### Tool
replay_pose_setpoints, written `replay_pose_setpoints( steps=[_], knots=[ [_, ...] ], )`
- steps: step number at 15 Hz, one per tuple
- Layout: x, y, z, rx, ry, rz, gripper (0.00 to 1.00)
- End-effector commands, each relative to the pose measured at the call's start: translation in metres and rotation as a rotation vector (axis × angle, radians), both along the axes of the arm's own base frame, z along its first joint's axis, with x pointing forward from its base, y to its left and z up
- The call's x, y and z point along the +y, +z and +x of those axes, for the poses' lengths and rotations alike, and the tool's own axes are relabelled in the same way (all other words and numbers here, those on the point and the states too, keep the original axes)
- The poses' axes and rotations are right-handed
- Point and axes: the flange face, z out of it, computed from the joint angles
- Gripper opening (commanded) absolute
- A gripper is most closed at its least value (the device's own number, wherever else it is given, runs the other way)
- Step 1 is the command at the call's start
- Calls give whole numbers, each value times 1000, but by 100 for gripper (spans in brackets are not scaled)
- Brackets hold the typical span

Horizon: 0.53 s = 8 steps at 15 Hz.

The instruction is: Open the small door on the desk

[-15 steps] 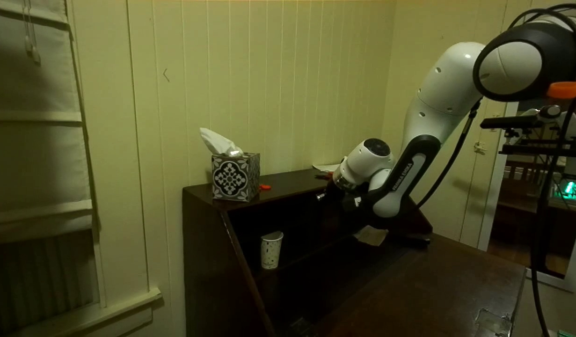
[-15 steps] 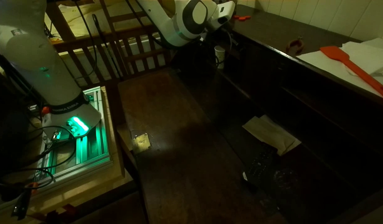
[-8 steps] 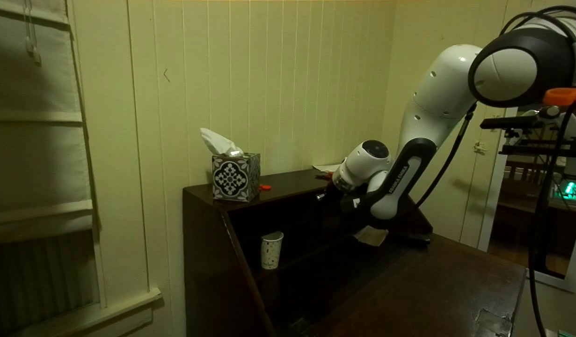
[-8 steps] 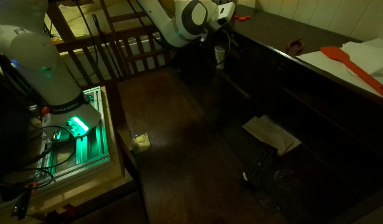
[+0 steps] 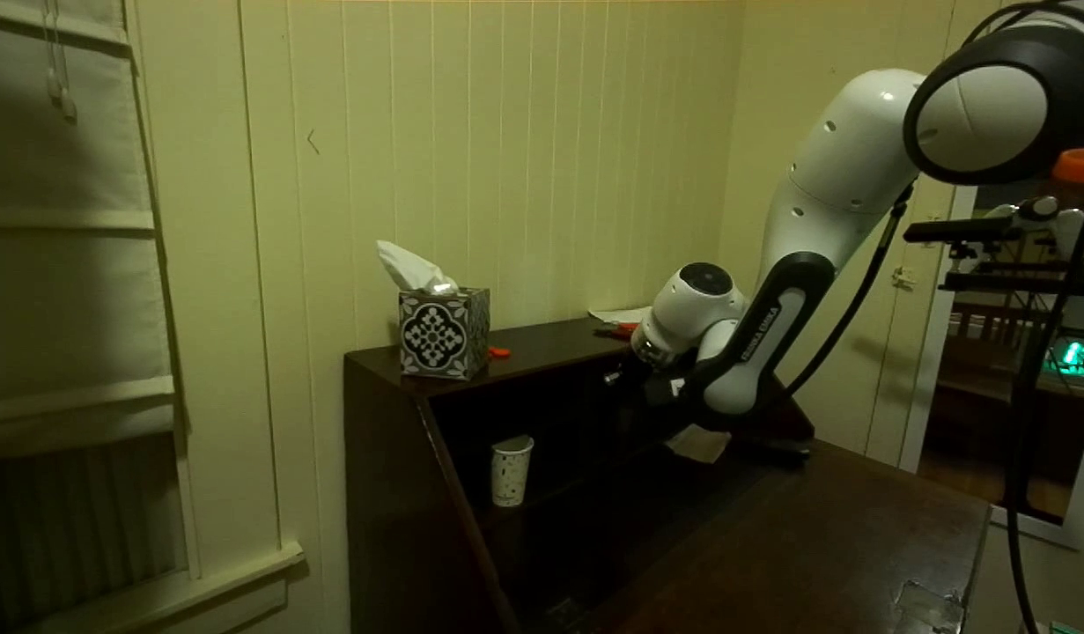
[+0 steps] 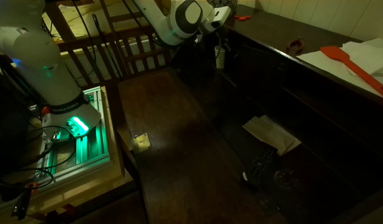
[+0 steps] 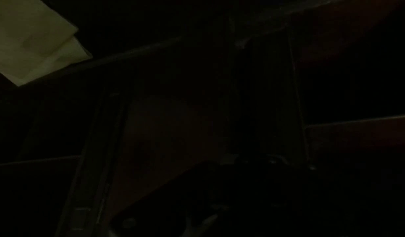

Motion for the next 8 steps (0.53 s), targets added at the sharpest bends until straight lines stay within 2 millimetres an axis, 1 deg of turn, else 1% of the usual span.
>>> replay_pose_setpoints(
  steps=[1,3,4,6,7,8],
  knots=[
    [-21,-3,-38,70,-123,27,0],
    [-20,-3,-53,109,-143,40,0],
    [-16,-2,-59,134,-134,49,0],
    [-9,5,-62,163,-130,55,0],
    [-5,10,-58,168,-133,46,0],
    [2,17,-55,179,-130,47,0]
  ],
)
